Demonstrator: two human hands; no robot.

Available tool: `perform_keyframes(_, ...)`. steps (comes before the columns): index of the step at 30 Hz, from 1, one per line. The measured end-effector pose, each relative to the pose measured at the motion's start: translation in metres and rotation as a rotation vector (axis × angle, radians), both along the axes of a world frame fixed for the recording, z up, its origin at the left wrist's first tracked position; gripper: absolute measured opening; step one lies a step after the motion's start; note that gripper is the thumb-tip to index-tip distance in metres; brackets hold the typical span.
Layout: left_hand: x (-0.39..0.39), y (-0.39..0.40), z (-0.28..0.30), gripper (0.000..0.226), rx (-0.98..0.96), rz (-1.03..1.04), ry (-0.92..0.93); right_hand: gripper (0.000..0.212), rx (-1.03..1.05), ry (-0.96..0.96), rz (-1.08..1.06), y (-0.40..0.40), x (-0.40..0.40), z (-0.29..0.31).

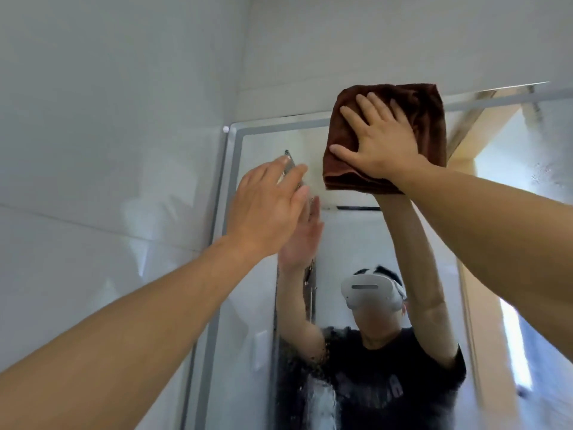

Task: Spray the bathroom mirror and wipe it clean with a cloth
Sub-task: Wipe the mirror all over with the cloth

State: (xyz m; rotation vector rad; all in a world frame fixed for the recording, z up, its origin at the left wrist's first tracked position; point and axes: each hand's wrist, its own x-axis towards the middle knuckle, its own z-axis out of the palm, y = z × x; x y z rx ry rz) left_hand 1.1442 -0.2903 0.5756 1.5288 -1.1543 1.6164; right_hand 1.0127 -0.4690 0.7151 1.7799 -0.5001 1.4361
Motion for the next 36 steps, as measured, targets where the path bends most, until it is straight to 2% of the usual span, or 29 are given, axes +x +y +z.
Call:
perform_keyframes(5, 0.010, 0.003, -0.011, 0.058, -0.033, -0.007, 0.019, 0.086, -0.075, 0.111, 0.010, 0.025, 0.038, -0.021)
perform_keyframes(10, 0.019, 0.001, -0.030, 0.061, -0.083, -0.020, 0.151, 0.083, -0.184, 0.303, 0.022, 0.033, 0.051, -0.084)
perform_keyframes(14, 0.011, 0.001, -0.044, 0.060, -0.097, -0.001, 0.194, 0.079, -0.250, 0.472, 0.032, 0.021, 0.031, -0.149)
perform_keyframes(16, 0.007, 0.004, -0.044, 0.060, -0.069, 0.012, 0.162, 0.077, -0.264, 0.508, 0.022, 0.012, 0.012, -0.157)
perform_keyframes(21, 0.010, 0.021, -0.025, 0.053, -0.087, -0.032, 0.137, 0.079, -0.191, 0.362, 0.003, 0.013, 0.007, -0.109)
perform_keyframes(27, 0.027, 0.034, -0.022, 0.040, -0.142, -0.085, 0.175, 0.089, -0.058, 0.170, 0.044, 0.047, 0.061, -0.040)
perform_keyframes(36, 0.047, 0.062, -0.043, 0.043, -0.370, -0.172, 0.154, 0.100, -0.080, 0.192, 0.066, 0.098, 0.148, 0.002)
